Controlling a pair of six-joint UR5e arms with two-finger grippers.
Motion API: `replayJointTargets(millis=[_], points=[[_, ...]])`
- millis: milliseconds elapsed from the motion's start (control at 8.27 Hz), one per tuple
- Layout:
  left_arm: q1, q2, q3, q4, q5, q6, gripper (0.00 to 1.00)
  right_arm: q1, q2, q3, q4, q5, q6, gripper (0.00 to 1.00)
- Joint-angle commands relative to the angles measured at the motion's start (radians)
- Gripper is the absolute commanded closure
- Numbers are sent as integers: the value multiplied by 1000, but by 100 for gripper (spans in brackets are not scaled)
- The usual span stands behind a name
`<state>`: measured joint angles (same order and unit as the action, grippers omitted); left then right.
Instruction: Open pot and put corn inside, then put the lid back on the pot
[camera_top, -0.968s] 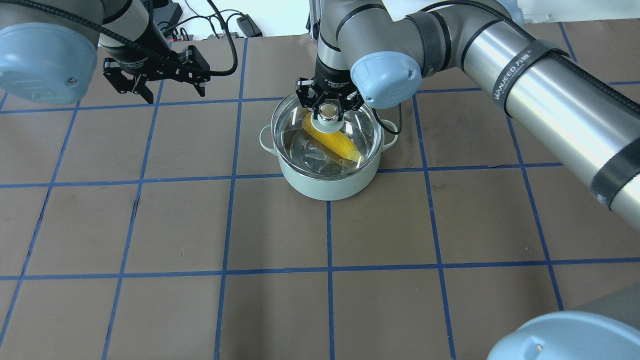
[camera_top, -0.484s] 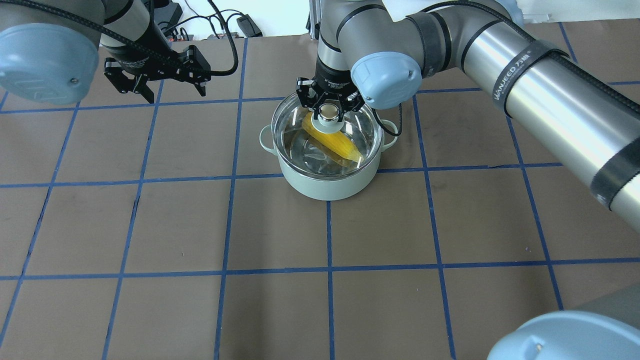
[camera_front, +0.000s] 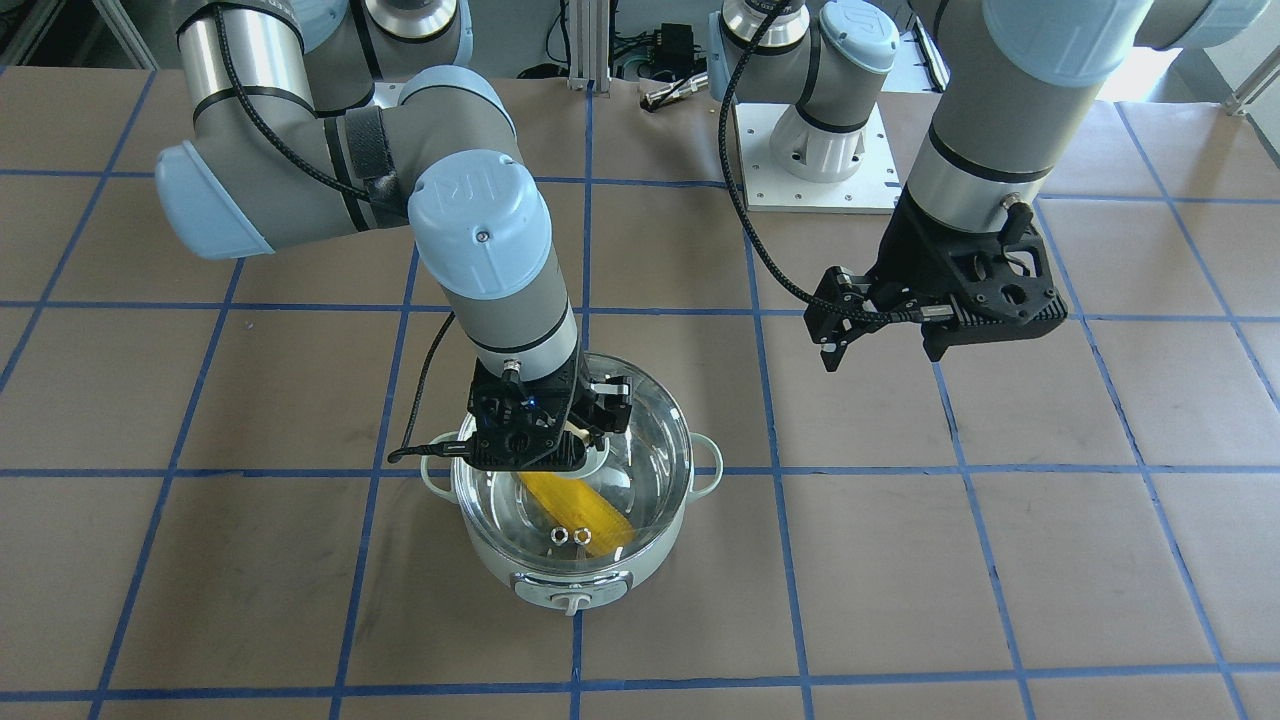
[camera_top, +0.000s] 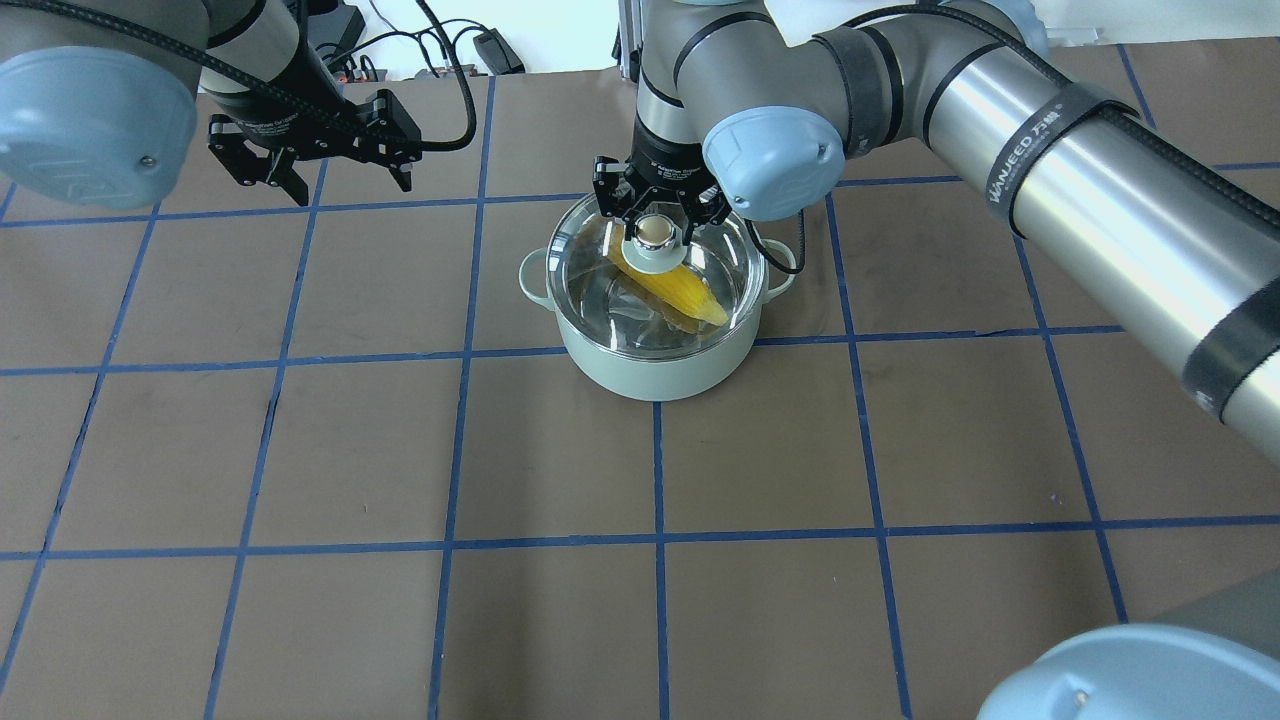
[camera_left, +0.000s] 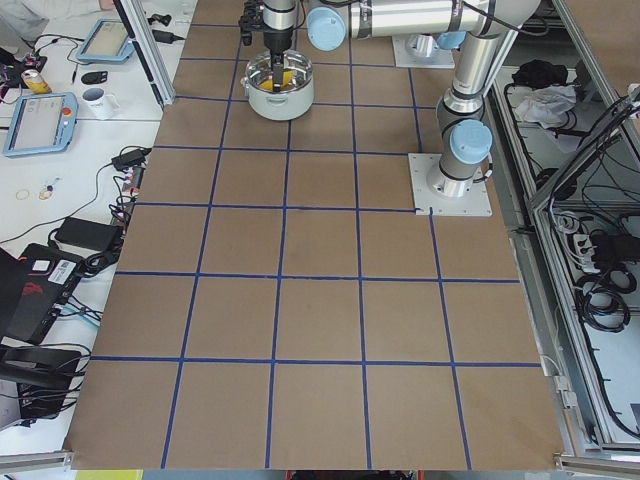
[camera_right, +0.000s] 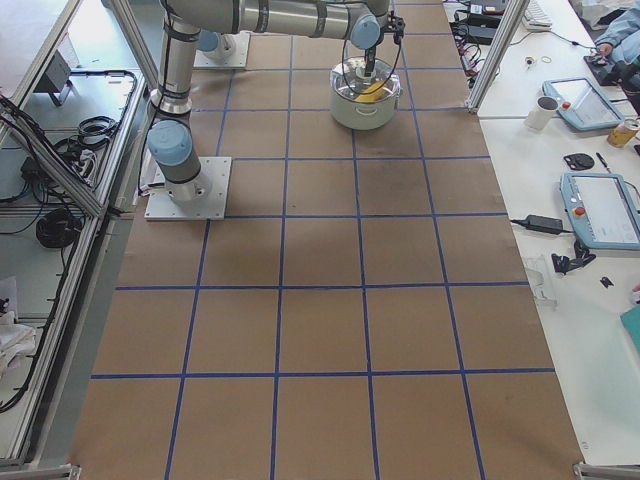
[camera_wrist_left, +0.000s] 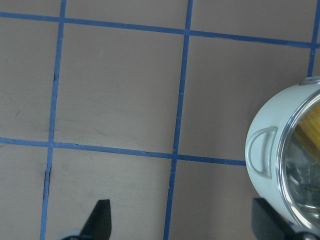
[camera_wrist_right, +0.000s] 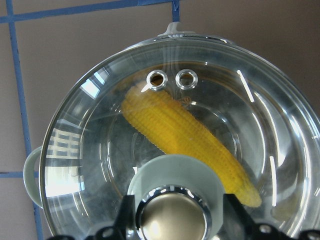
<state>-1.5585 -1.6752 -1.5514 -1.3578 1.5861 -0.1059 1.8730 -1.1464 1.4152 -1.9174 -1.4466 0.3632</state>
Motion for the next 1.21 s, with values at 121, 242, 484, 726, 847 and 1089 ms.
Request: replayJointTargets(millis=[121, 242, 484, 726, 847, 1089], points=[[0, 0, -1, -1, 0, 0, 0, -6, -13, -7, 0, -5, -7, 12], [0, 0, -1, -1, 0, 0, 0, -18, -42, -13, 3, -11, -33, 8], [0, -1, -1, -3, 0, 0, 0, -89, -123, -13, 79, -44, -134, 4], [0, -1, -4, 0, 0, 0, 0, -193, -232, -13, 211, -52, -275, 2], [0, -1, -6, -1, 0, 0, 0, -227, -287, -12, 274, -96, -326, 1], [0, -8, -7, -7, 2, 0, 0, -227, -335, -2, 301, -129, -331, 0]])
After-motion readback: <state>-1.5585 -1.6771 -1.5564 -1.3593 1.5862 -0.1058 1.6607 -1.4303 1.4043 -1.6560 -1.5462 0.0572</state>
